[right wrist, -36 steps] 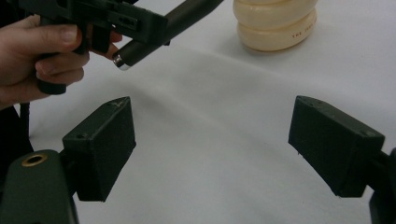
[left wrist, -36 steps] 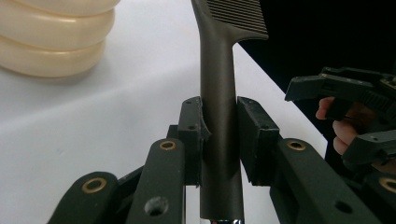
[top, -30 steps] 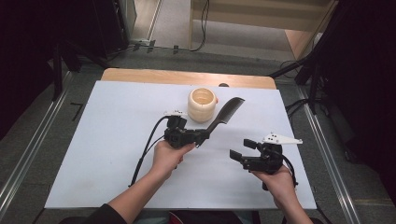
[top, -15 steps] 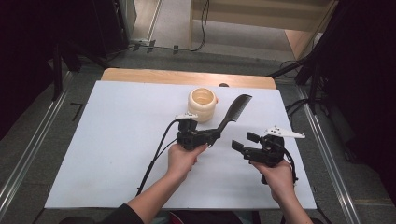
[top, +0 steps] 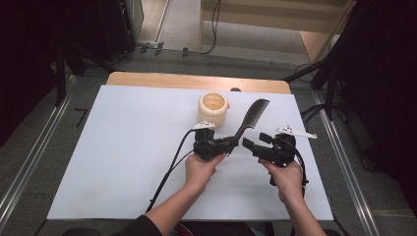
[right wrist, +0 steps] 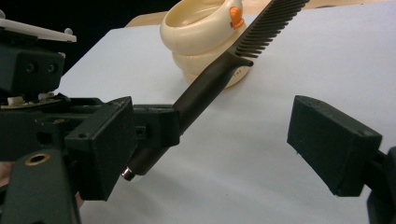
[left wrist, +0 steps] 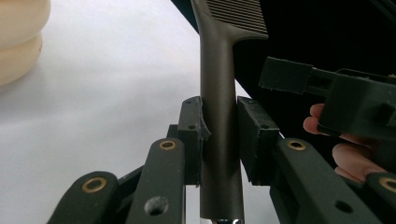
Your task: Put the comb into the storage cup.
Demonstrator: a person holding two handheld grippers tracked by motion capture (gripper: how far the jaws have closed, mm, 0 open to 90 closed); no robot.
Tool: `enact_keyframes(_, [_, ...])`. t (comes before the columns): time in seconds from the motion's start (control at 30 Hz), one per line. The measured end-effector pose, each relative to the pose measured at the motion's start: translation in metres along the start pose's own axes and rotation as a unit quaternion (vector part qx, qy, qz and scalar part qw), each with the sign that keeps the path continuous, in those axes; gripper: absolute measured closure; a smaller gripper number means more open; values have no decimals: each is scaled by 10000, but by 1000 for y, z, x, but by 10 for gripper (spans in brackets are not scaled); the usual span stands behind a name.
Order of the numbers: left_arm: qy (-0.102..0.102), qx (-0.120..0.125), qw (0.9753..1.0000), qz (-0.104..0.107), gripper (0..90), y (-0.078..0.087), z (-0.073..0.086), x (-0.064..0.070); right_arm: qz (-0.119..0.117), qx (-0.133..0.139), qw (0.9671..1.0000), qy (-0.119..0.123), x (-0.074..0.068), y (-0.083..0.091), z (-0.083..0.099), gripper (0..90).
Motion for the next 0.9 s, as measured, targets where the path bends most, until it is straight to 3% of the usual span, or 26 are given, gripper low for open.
enact_keyframes(0.47, [297, 16, 9995, 130, 732, -11, 4, 4, 145, 3, 9997, -171, 10, -10, -8, 138])
enact_keyframes(0.8, [584, -35, 9979, 277, 732, -15, 5, 3, 125, -100, 9992, -369, 17, -18, -9, 214])
enact_keyframes(0.9, [578, -9, 9979, 289, 732, -16, 4, 5, 102, -145, 9990, -413, 17, -20, -9, 237])
Point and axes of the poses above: each handheld gripper's, and its own axes: y roughly backward along the jaws, z roughly out of its underside, x roughly to its right, the point moved 7 cm from there along -y, roughly forward along the jaws, and after that the axes turned 2 degrees about y, right-handed, at the moved point
